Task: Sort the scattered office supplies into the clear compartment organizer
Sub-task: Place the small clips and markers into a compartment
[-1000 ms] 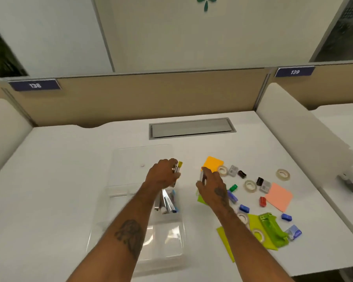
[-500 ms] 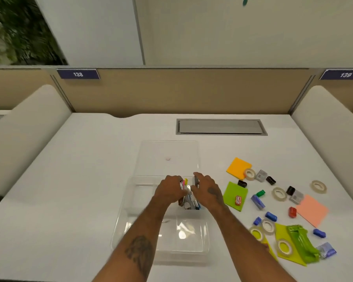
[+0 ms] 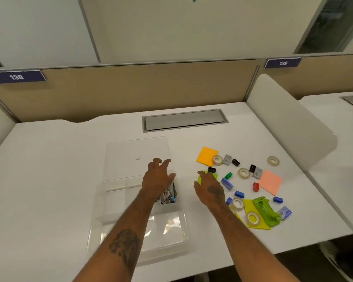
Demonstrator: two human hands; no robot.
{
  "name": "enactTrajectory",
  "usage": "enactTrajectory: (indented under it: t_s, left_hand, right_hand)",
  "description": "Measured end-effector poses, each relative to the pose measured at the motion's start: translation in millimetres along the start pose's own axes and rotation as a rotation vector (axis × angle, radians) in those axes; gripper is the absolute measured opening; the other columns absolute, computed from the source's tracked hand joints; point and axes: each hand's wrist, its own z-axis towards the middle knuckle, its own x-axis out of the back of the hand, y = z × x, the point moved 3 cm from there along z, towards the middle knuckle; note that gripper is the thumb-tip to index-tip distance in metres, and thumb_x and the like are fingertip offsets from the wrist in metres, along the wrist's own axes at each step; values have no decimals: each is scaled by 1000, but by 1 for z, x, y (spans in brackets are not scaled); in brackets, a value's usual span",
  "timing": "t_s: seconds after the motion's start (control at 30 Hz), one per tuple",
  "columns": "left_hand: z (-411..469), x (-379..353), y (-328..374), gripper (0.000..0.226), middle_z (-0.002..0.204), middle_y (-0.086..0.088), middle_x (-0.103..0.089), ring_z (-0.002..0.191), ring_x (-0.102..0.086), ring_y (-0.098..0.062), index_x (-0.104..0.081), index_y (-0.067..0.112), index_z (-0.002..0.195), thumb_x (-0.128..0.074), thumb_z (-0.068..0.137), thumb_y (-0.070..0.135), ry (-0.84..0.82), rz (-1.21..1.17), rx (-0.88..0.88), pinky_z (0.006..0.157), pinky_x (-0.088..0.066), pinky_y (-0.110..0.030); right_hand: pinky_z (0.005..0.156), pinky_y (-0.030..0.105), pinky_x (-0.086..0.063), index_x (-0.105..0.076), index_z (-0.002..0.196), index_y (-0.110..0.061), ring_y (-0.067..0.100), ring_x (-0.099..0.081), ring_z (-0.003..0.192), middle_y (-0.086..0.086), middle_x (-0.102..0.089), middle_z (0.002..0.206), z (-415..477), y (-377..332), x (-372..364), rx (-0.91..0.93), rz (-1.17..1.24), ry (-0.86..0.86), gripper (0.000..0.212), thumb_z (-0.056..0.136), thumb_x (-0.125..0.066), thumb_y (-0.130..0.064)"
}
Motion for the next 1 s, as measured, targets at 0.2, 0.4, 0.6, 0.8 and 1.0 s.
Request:
enactTrajectory:
  t_s: [0.2, 0.4, 0.6, 0.8, 1.0]
  left_hand:
    - [4, -48, 54, 67, 156, -7, -21, 141, -22, -28, -24, 30, 151, -55, 93, 44, -122, 70, -221, 102, -41, -45]
    - [11, -88, 88, 67, 157, -4, -19, 135, -35, -29, -24, 29, 151, -56, 93, 40, -288, 164, -322, 97, -46, -46]
    - [20, -116, 102, 64, 156, -3, -27, 128, -46, -28, -28, 31, 150, -57, 93, 36, -361, 239, -303, 99, -47, -44]
    - [24, -137, 111, 62, 157, -5, -26, 129, -47, -30, -29, 35, 149, -57, 94, 30, -407, 308, -292, 96, -48, -45]
    - [30, -143, 115, 42, 135, -8, -44, 115, -55, -31, -49, 23, 135, -53, 94, 16, -362, 347, -293, 86, -52, -44]
  right_hand:
    - [104, 32, -41, -29, 147, -23, 18, -39, 135, 2, -37, 146, -29, 75, 12, -129, -121, -27, 53, 98, -40, -39]
    - [95, 36, -47, -42, 140, -23, 24, -54, 118, 6, -41, 138, -40, 119, 18, -156, 17, -111, 44, 96, -45, -29]
    - [90, 30, -49, -45, 138, -24, 21, -55, 115, 6, -42, 137, -31, 129, 13, -46, -31, -176, 42, 96, -45, -27]
    - [92, 33, -48, -52, 132, -25, 22, -54, 115, 5, -48, 130, -13, 132, 10, 1, -79, -215, 36, 98, -42, -29]
    - [91, 35, -46, -57, 126, -24, 24, -57, 110, 5, -54, 123, -4, 136, 15, 45, -42, -160, 35, 96, -46, -37]
